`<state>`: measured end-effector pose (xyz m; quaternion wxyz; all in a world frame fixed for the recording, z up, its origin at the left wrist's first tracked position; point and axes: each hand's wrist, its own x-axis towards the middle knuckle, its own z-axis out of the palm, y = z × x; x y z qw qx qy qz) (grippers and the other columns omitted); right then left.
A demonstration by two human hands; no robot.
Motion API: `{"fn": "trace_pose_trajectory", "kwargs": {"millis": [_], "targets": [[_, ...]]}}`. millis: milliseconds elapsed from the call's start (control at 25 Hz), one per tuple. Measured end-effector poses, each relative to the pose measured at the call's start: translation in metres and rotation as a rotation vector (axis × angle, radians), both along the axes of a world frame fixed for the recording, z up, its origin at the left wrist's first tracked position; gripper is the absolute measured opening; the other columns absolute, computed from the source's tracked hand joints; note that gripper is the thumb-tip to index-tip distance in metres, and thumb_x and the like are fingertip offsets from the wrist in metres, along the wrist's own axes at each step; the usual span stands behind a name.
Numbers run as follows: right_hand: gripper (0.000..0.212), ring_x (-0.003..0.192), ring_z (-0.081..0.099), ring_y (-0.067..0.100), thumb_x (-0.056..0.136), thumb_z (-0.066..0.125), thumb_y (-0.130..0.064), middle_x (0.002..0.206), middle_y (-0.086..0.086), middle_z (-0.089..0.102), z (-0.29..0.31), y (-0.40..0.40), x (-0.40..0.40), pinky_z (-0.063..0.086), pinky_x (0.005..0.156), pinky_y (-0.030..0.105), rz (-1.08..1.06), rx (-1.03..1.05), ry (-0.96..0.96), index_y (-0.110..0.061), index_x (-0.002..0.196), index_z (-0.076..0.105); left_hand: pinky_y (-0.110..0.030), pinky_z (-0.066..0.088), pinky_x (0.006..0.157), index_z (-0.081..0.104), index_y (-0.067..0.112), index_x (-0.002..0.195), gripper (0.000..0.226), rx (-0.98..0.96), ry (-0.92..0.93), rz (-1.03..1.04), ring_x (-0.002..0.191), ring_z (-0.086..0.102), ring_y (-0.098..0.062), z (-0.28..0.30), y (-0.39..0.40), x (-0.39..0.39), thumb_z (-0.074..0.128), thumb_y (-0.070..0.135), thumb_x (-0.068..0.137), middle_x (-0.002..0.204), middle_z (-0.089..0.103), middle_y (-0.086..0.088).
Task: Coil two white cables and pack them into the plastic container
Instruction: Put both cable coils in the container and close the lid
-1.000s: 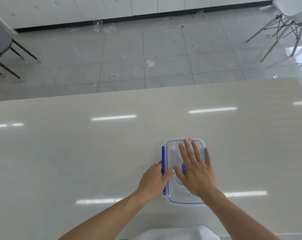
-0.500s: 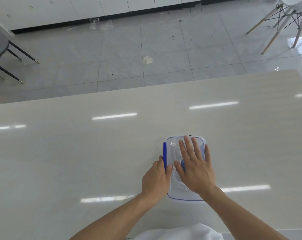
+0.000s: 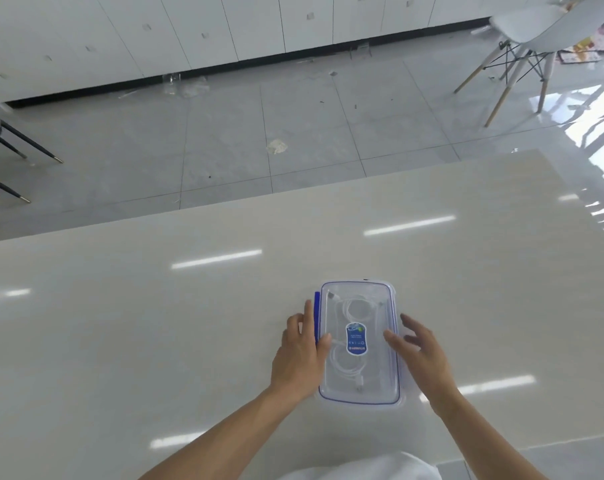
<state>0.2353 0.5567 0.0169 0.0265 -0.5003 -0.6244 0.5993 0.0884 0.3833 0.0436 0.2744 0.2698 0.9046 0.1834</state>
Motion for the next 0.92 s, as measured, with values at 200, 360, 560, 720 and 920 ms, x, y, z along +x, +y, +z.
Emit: {"fn": "trace_pose_trajectory", "kwargs": {"millis": [200, 360, 560, 720, 920], "targets": [[0.044, 0.091, 0.077, 0.026, 0.084, 0.074, -0.042, 0.106, 0.004, 0.079, 0.014, 0.01, 0.007, 0.06, 0.072, 0.035, 0.053, -0.369, -0.009, -0.02, 0.121, 0.069, -0.052, 0.012, 0.121, 0.004, 0.029, 0.158, 0.082, -0.022, 0.358, -0.474, 0.151, 0.007, -0.033, 0.006, 0.026, -0.011, 0.049, 0.033, 0.089, 0.166, 0.001, -0.01], [0.041, 0.088, 0.077, 0.024, 0.085, 0.075, -0.042, 0.103, 0.004, 0.08, 0.018, 0.009, 0.007, 0.063, 0.074, 0.038, 0.029, -0.354, 0.021, -0.02, 0.12, 0.07, -0.059, -0.019, 0.115, -0.017, 0.037, 0.153, 0.107, -0.108, 0.297, -0.804, 0.146, -0.035, -0.031, -0.005, 0.056, -0.014, 0.037, 0.085, 0.075, 0.163, -0.03, 0.003], [0.045, 0.089, 0.075, 0.02, 0.086, 0.074, -0.039, 0.103, 0.0, 0.076, 0.022, 0.007, 0.002, 0.065, 0.067, 0.033, 0.004, -0.317, -0.049, -0.019, 0.125, 0.063, -0.07, -0.007, 0.115, -0.009, 0.025, 0.157, 0.116, -0.119, 0.413, -0.738, 0.148, -0.03, -0.035, -0.017, 0.064, 0.008, 0.019, 0.097, 0.07, 0.167, -0.02, -0.001], [0.05, 0.084, 0.075, 0.015, 0.084, 0.076, -0.04, 0.104, -0.001, 0.074, 0.021, 0.01, 0.001, 0.06, 0.053, 0.024, -0.015, -0.327, -0.067, -0.019, 0.127, 0.061, -0.074, 0.002, 0.114, 0.017, 0.013, 0.158, 0.11, -0.123, 0.436, -0.698, 0.152, -0.009, -0.043, -0.019, 0.071, 0.019, 0.024, 0.089, 0.077, 0.169, 0.003, -0.01], [0.047, 0.077, 0.077, 0.014, 0.08, 0.081, -0.037, 0.099, 0.0, 0.076, 0.016, 0.01, 0.0, 0.062, 0.056, 0.027, -0.05, -0.306, -0.065, -0.019, 0.119, 0.063, -0.075, 0.009, 0.113, 0.025, 0.008, 0.155, 0.105, -0.058, 0.455, -0.684, 0.151, 0.0, -0.048, -0.027, 0.074, 0.021, 0.016, 0.083, 0.082, 0.166, 0.015, -0.015]]}}
